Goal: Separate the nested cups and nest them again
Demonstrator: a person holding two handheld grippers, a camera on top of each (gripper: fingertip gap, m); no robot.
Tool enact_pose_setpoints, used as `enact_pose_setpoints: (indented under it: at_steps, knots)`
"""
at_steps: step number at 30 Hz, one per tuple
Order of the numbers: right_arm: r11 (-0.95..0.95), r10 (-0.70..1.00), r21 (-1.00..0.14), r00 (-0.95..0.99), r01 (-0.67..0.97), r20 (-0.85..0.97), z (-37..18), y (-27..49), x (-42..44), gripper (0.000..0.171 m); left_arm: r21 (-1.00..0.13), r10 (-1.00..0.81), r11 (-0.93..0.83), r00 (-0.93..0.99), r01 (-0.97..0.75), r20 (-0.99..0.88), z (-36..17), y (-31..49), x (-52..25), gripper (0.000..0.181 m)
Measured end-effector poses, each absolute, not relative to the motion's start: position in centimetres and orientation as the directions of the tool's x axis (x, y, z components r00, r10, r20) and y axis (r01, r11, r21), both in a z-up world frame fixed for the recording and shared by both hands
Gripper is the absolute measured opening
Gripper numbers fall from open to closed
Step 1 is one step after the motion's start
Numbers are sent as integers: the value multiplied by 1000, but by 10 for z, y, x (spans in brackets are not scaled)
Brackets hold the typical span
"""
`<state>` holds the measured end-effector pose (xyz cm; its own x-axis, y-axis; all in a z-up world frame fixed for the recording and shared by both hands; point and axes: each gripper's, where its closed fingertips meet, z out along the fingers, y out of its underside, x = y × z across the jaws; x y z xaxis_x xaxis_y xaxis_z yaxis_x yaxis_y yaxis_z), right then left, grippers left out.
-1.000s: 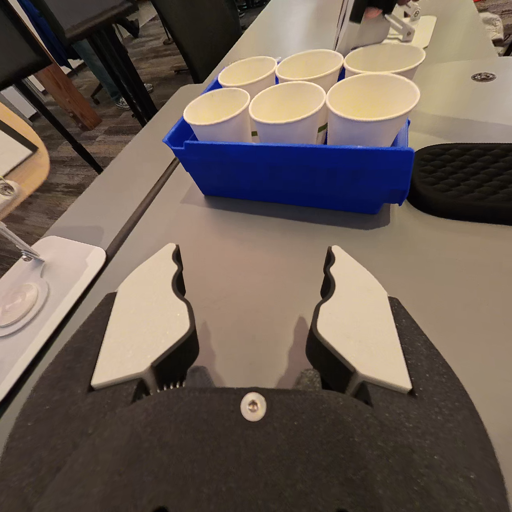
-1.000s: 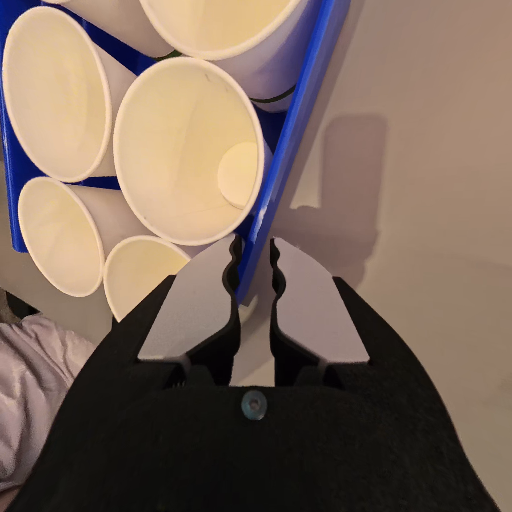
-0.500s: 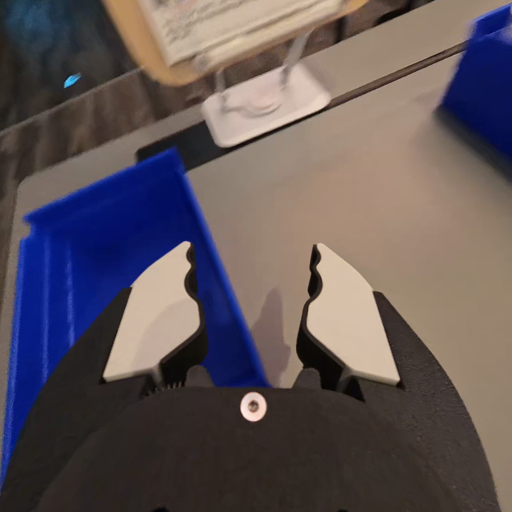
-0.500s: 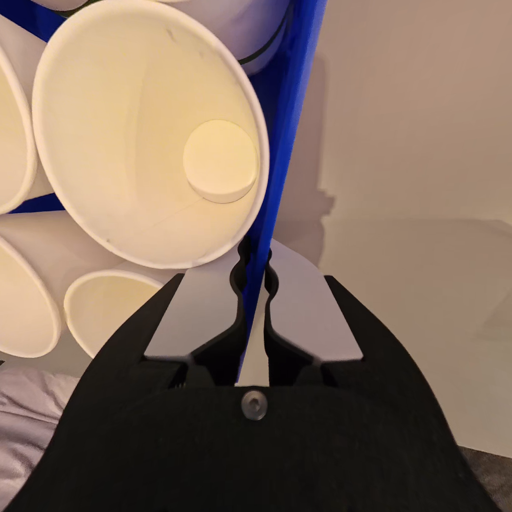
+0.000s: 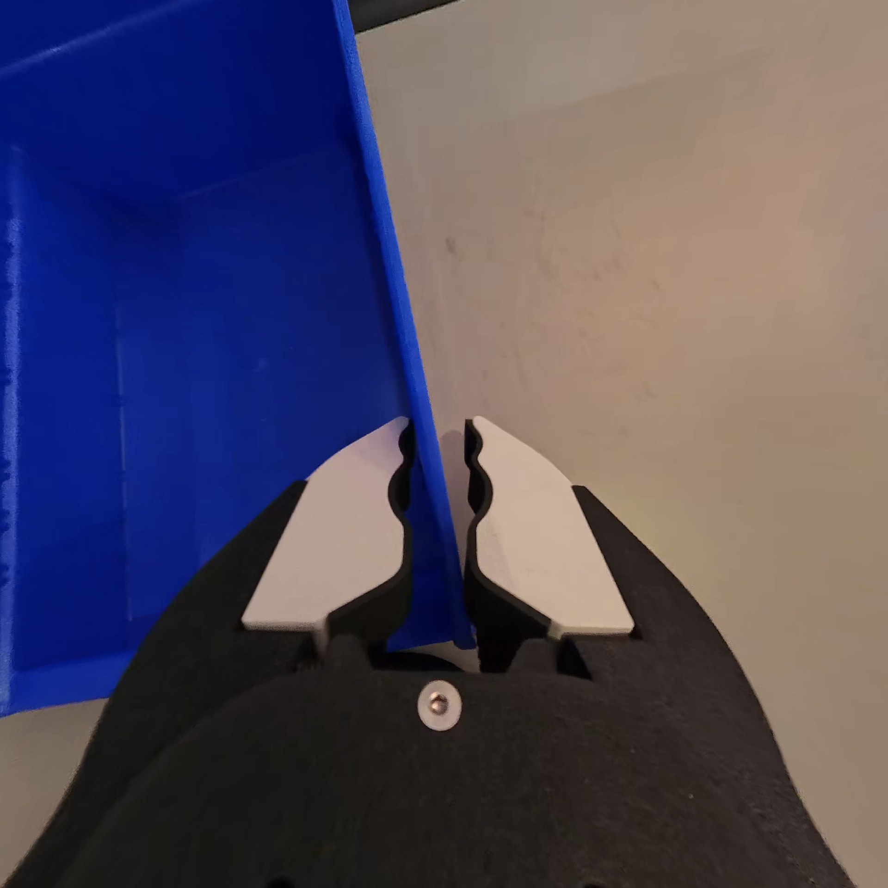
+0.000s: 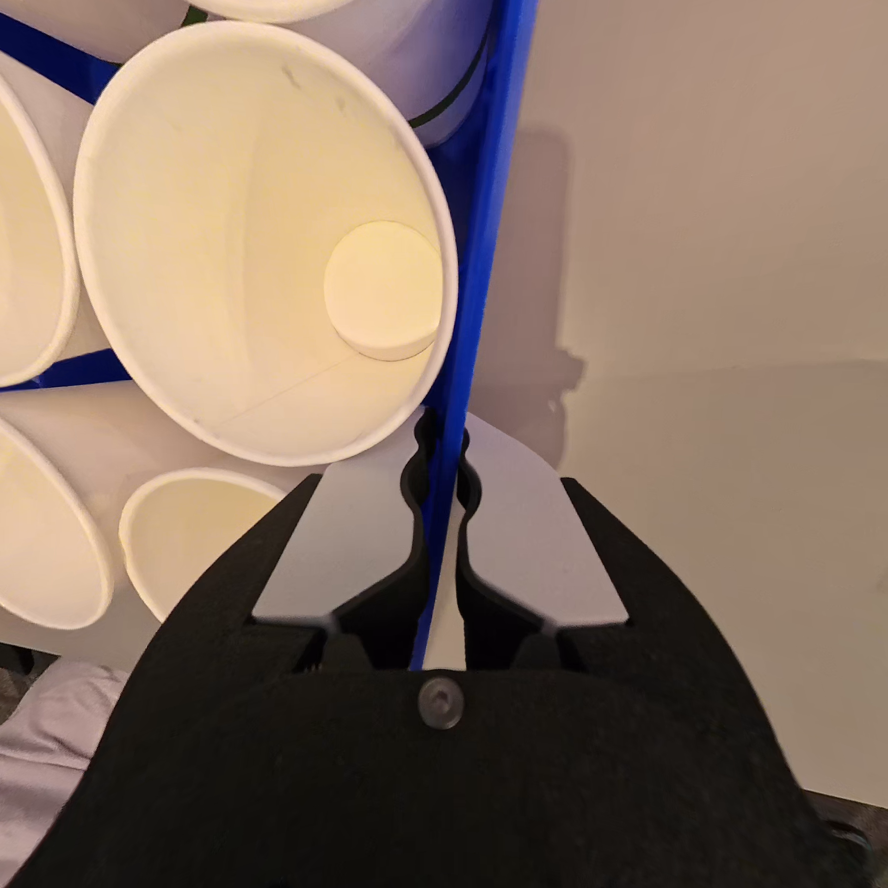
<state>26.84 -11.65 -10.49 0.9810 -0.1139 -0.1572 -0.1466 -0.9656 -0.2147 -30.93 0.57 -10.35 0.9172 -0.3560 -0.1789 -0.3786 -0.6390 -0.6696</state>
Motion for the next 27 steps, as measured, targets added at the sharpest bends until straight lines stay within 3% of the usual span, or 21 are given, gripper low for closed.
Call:
enact_pose_setpoints:
  at_steps: [8, 18, 27]
  knots:
    - [-959, -139, -224, 976, -176, -168, -104, -112, 243, 6, -693, -369, -608, 910, -388, -186, -104, -3, -263, 16]
    - [-958, -104, -246, 979, -147, -177, -104, -94, 188, 6, -712, -473, -531, 858, -459, -201, -107, -30, -146, 37]
    - [-967, -98, -213, 974, -142, -205, -107, -83, 173, 8, -736, -555, -494, 819, -463, -144, -107, -49, -90, 40]
